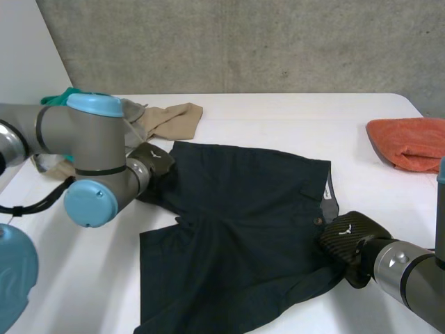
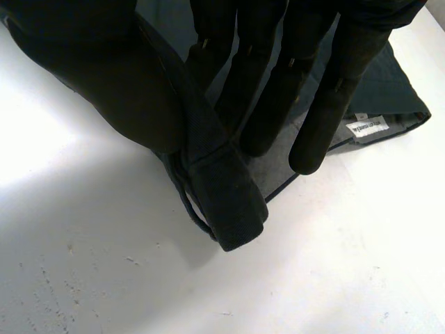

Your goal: Fold the laundry.

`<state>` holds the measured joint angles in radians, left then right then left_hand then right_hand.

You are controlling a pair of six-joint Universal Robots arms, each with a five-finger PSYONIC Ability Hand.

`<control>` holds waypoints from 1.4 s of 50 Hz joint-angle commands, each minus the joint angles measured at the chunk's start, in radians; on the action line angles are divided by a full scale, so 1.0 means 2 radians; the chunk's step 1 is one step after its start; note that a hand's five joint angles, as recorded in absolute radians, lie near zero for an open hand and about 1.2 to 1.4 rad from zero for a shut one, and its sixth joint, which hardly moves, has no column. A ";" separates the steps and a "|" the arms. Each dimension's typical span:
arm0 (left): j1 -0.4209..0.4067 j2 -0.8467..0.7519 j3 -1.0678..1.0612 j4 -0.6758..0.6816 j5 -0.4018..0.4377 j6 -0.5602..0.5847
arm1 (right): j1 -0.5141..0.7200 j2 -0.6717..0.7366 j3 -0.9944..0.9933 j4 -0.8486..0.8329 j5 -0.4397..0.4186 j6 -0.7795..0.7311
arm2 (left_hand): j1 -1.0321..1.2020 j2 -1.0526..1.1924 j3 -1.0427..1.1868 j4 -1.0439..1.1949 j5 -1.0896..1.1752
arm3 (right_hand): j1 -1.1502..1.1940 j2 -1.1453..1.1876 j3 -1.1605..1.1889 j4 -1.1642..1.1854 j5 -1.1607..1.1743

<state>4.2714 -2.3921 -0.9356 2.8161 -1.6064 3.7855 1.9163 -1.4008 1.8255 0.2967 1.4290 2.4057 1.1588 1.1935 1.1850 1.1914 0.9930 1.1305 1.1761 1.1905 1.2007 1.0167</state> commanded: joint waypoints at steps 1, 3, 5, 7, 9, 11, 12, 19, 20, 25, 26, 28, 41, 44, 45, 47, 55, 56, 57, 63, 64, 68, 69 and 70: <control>0.005 0.033 -0.039 0.006 -0.038 0.003 | 0.001 -0.004 0.000 0.000 -0.001 0.001 | 0.119 0.101 0.106 0.102 0.114 | 0.133 0.110 0.103 0.098 0.103; 0.009 0.033 -0.043 0.003 -0.050 0.010 | 0.001 -0.004 0.000 0.000 0.000 0.001 | 0.119 0.101 0.106 0.102 0.114 | 0.133 0.110 0.103 0.098 0.103; 0.011 0.034 -0.046 -0.003 -0.057 0.013 | 0.002 -0.003 0.000 0.000 0.000 0.000 | 0.119 0.101 0.106 0.102 0.114 | 0.133 0.110 0.103 0.098 0.103; 0.016 0.038 -0.054 -0.010 -0.063 0.014 | 0.003 -0.003 0.002 0.000 0.000 -0.002 | 0.119 0.101 0.106 0.102 0.114 | 0.133 0.110 0.103 0.098 0.103; 0.017 0.047 -0.062 -0.014 -0.054 0.009 | 0.006 -0.004 0.004 0.000 0.000 -0.002 | 0.119 0.101 0.106 0.102 0.114 | 0.133 0.110 0.103 0.098 0.103; 0.018 0.052 -0.067 -0.014 -0.041 0.003 | 0.007 -0.006 0.004 0.000 0.000 0.000 | 0.026 0.008 0.013 0.009 0.021 | 0.133 0.110 0.103 0.098 0.103; 0.018 0.056 -0.070 -0.015 -0.035 -0.001 | 0.007 -0.007 0.004 0.000 0.000 0.001 | -0.053 -0.071 -0.067 -0.070 -0.058 | 0.133 0.110 0.103 0.098 0.103; 0.023 0.116 -0.087 -0.021 -0.016 -0.047 | 0.018 -0.016 0.001 -0.013 -0.007 0.009 | -0.230 -0.248 -0.244 -0.247 -0.235 | 0.133 0.110 0.103 0.098 0.103; 0.025 0.139 -0.097 -0.020 -0.014 -0.062 | 0.021 -0.018 -0.001 -0.022 -0.012 0.015 | -0.230 -0.248 -0.244 -0.247 -0.235 | 0.133 0.110 0.103 0.098 0.103; 0.023 0.213 -0.138 -0.024 0.001 -0.109 | 0.031 -0.018 -0.016 -0.065 -0.019 0.066 | -0.239 -0.257 -0.252 -0.256 -0.244 | 0.133 0.110 0.103 0.098 0.103; 0.021 0.225 -0.147 -0.027 0.005 -0.116 | 0.031 -0.017 -0.020 -0.075 -0.019 0.081 | -0.247 -0.264 -0.260 -0.263 -0.251 | 0.133 0.110 0.103 0.098 0.103; 0.011 0.257 -0.176 -0.040 0.015 -0.137 | 0.029 -0.015 -0.034 -0.092 -0.015 0.119 | -0.270 -0.287 -0.283 -0.286 -0.274 | 0.133 0.110 0.103 0.098 0.103; -0.074 0.339 -0.330 -0.089 0.057 -0.214 | 0.014 0.037 -0.085 -0.092 0.053 0.207 | -0.282 -0.299 -0.295 -0.298 -0.286 | 0.133 0.110 0.103 0.098 0.103; -0.092 0.334 -0.343 -0.089 0.052 -0.221 | 0.014 0.038 -0.085 -0.091 0.056 0.208 | -0.283 -0.301 -0.296 -0.300 -0.288 | 0.133 0.110 0.103 0.098 0.103; -0.101 0.326 -0.346 -0.087 0.046 -0.223 | 0.014 0.039 -0.085 -0.091 0.057 0.209 | -0.293 -0.311 -0.307 -0.310 -0.298 | 0.133 0.110 0.103 0.098 0.103; -0.107 0.315 -0.345 -0.086 0.036 -0.225 | 0.014 0.039 -0.084 -0.091 0.057 0.211 | -0.307 -0.324 -0.320 -0.323 -0.311 | 0.133 0.110 0.103 0.098 0.103; -0.119 0.256 -0.330 -0.060 -0.014 -0.221 | 0.012 0.037 -0.077 -0.090 0.058 0.212 | -0.304 -0.321 -0.317 -0.320 -0.308 | 0.133 0.110 0.103 0.098 0.103; -0.120 0.250 -0.328 -0.050 -0.019 -0.218 | 0.012 0.037 -0.076 -0.090 0.058 0.213 | -0.285 -0.302 -0.298 -0.301 -0.289 | 0.133 0.110 0.103 0.098 0.103; -0.119 0.236 -0.327 -0.028 -0.030 -0.214 | 0.010 0.035 -0.073 -0.089 0.056 0.214 | -0.203 -0.221 -0.217 -0.220 -0.208 | 0.133 0.110 0.103 0.098 0.103; -0.122 0.206 -0.325 0.019 -0.070 -0.181 | 0.003 0.015 -0.061 -0.077 0.050 0.203 | 0.119 0.101 0.106 0.102 0.114 | 0.133 0.110 0.103 0.098 0.103; -0.122 0.204 -0.325 0.023 -0.076 -0.172 | -0.002 0.007 -0.059 -0.070 0.045 0.195 | 0.119 0.101 0.106 0.102 0.114 | 0.133 0.110 0.103 0.098 0.103; -0.124 0.208 -0.332 0.016 -0.066 -0.160 | -0.016 -0.015 -0.049 -0.036 0.012 0.147 | 0.119 0.101 0.106 0.102 0.114 | 0.133 0.110 0.103 0.098 0.103; -0.125 0.210 -0.335 0.012 -0.061 -0.159 | -0.019 -0.021 -0.045 -0.026 0.003 0.131 | 0.119 0.101 0.106 0.102 0.114 | 0.133 0.110 0.103 0.098 0.103; -0.127 0.218 -0.341 0.000 -0.046 -0.154 | -0.025 -0.031 -0.036 -0.003 -0.019 0.094 | 0.119 0.101 0.106 0.102 0.114 | 0.133 0.110 0.103 0.098 0.103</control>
<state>4.0255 -1.9817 -1.5899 2.8547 -1.7482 3.4416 1.9043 -1.3975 1.7134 0.1773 1.4970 2.7649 1.1615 1.1932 1.1835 1.1910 0.9930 1.1305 1.1761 1.1905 1.2007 1.0165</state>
